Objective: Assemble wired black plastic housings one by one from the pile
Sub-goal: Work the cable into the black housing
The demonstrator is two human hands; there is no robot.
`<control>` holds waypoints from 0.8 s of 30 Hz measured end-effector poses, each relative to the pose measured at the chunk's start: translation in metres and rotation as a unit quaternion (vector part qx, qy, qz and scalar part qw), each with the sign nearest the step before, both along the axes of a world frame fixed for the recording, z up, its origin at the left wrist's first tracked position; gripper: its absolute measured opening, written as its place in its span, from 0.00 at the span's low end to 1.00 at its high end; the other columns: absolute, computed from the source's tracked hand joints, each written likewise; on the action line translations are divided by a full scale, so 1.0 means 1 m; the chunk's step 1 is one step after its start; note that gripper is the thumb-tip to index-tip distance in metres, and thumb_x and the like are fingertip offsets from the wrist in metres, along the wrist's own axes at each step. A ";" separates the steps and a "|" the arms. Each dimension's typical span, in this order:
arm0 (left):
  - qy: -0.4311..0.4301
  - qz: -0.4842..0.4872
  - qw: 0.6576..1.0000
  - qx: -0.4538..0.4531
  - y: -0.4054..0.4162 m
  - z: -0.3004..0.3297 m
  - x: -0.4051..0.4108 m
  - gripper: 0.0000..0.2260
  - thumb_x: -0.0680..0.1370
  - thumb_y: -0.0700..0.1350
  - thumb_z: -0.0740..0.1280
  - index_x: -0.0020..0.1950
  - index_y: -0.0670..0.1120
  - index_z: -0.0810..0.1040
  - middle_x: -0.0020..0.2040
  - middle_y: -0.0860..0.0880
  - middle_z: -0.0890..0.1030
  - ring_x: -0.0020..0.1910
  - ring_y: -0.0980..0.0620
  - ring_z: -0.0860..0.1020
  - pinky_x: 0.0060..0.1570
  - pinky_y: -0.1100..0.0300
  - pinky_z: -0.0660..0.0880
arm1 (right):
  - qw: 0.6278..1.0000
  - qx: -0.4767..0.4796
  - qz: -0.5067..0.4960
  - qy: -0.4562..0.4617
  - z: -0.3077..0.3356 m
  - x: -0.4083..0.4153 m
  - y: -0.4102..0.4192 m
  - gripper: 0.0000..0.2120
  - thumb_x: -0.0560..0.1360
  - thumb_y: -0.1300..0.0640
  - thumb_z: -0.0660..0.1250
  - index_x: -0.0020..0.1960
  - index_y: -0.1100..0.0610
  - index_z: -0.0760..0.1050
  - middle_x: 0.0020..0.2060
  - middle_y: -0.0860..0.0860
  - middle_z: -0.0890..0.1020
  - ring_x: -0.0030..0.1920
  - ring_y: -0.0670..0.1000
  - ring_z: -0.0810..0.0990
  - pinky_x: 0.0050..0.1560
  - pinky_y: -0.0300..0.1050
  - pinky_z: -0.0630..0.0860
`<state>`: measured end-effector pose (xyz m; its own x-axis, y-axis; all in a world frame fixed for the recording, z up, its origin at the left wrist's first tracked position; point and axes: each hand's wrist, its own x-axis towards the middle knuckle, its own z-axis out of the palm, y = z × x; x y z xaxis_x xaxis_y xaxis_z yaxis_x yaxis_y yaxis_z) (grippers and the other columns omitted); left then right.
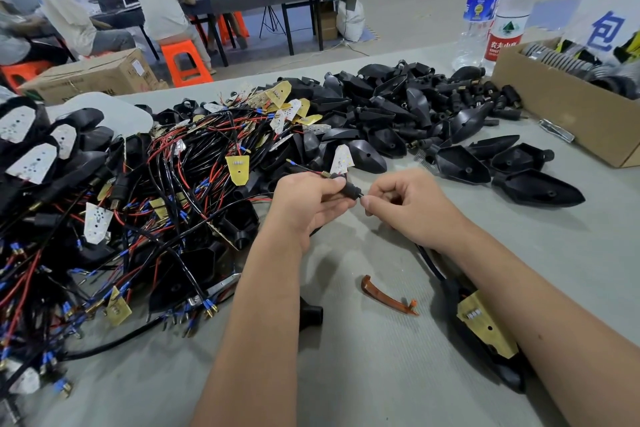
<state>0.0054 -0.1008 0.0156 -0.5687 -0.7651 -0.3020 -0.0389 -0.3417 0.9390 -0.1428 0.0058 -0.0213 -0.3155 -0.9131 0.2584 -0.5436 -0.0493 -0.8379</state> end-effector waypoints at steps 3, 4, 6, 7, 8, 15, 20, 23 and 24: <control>-0.014 -0.001 1.000 -0.025 0.005 0.000 -0.004 0.03 0.79 0.34 0.71 0.47 0.36 0.78 0.33 0.43 0.84 0.31 0.50 0.85 0.32 0.65 0.80 | 0.998 -0.012 -0.011 0.054 -0.002 0.003 0.000 0.14 0.78 0.61 0.72 0.34 0.58 0.78 0.24 0.46 0.75 0.27 0.44 0.71 0.33 0.41 0.69; -0.013 0.001 1.000 -0.026 0.005 -0.001 -0.005 0.04 0.80 0.34 0.71 0.47 0.36 0.78 0.32 0.43 0.84 0.31 0.50 0.85 0.32 0.65 0.80 | 0.998 -0.012 -0.014 0.055 -0.002 0.003 0.000 0.13 0.78 0.61 0.72 0.34 0.58 0.78 0.24 0.46 0.75 0.27 0.44 0.71 0.33 0.41 0.69; -0.004 -0.002 1.000 -0.023 0.005 -0.001 -0.004 0.04 0.79 0.35 0.71 0.48 0.36 0.77 0.34 0.42 0.85 0.32 0.49 0.85 0.33 0.64 0.80 | 0.999 -0.012 -0.016 0.032 -0.002 0.001 0.001 0.11 0.78 0.60 0.72 0.37 0.56 0.80 0.24 0.47 0.76 0.27 0.45 0.72 0.34 0.42 0.70; 0.004 -0.007 1.000 -0.020 0.004 -0.001 -0.003 0.04 0.79 0.35 0.71 0.46 0.37 0.77 0.36 0.42 0.85 0.34 0.48 0.86 0.35 0.64 0.81 | 1.000 -0.013 -0.015 0.011 -0.002 0.000 0.001 0.09 0.79 0.59 0.72 0.40 0.56 0.80 0.25 0.49 0.77 0.28 0.45 0.73 0.35 0.42 0.71; 0.011 -0.010 1.000 -0.018 0.004 -0.001 -0.002 0.05 0.79 0.34 0.71 0.44 0.38 0.77 0.38 0.41 0.86 0.36 0.48 0.86 0.37 0.64 0.81 | 1.000 -0.016 -0.012 -0.015 -0.002 -0.001 0.001 0.06 0.79 0.57 0.72 0.43 0.55 0.79 0.26 0.51 0.79 0.28 0.46 0.75 0.35 0.41 0.72; 0.046 -0.003 0.999 0.014 0.002 -0.005 -0.006 0.09 0.83 0.43 0.69 0.49 0.38 0.84 0.45 0.42 0.87 0.43 0.49 0.87 0.42 0.62 0.82 | 0.991 0.000 0.021 -0.131 -0.004 -0.006 -0.003 0.05 0.80 0.56 0.71 0.55 0.56 0.79 0.36 0.55 0.86 0.28 0.55 0.78 0.32 0.45 0.74; 0.037 0.022 0.998 -0.041 -0.004 -0.006 -0.001 0.05 0.79 0.40 0.73 0.44 0.43 0.86 0.38 0.47 0.85 0.34 0.53 0.83 0.37 0.65 0.81 | 0.987 -0.009 0.043 -0.153 -0.004 -0.005 -0.001 0.04 0.78 0.62 0.74 0.52 0.57 0.80 0.36 0.57 0.86 0.27 0.55 0.78 0.31 0.44 0.77; 0.050 0.032 0.995 -0.075 -0.006 -0.002 0.003 0.05 0.78 0.38 0.73 0.43 0.41 0.85 0.35 0.47 0.84 0.33 0.54 0.82 0.37 0.66 0.80 | 0.983 0.010 0.065 -0.173 0.000 -0.005 0.001 0.02 0.78 0.61 0.73 0.49 0.57 0.80 0.37 0.58 0.87 0.29 0.53 0.78 0.32 0.42 0.77; 0.057 0.049 0.994 -0.083 -0.007 0.000 0.004 0.04 0.78 0.37 0.73 0.43 0.41 0.85 0.34 0.47 0.84 0.33 0.54 0.82 0.37 0.66 0.81 | 0.980 0.021 0.077 -0.180 0.002 -0.005 0.002 0.02 0.79 0.61 0.73 0.49 0.57 0.80 0.38 0.59 0.87 0.29 0.53 0.79 0.33 0.41 0.77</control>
<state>0.0096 -0.1080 0.0153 -0.5127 -0.8521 -0.1048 0.0961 -0.1782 0.9793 -0.1479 0.0076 -0.0192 -0.2371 -0.9643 0.1175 -0.2011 -0.0696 -0.9771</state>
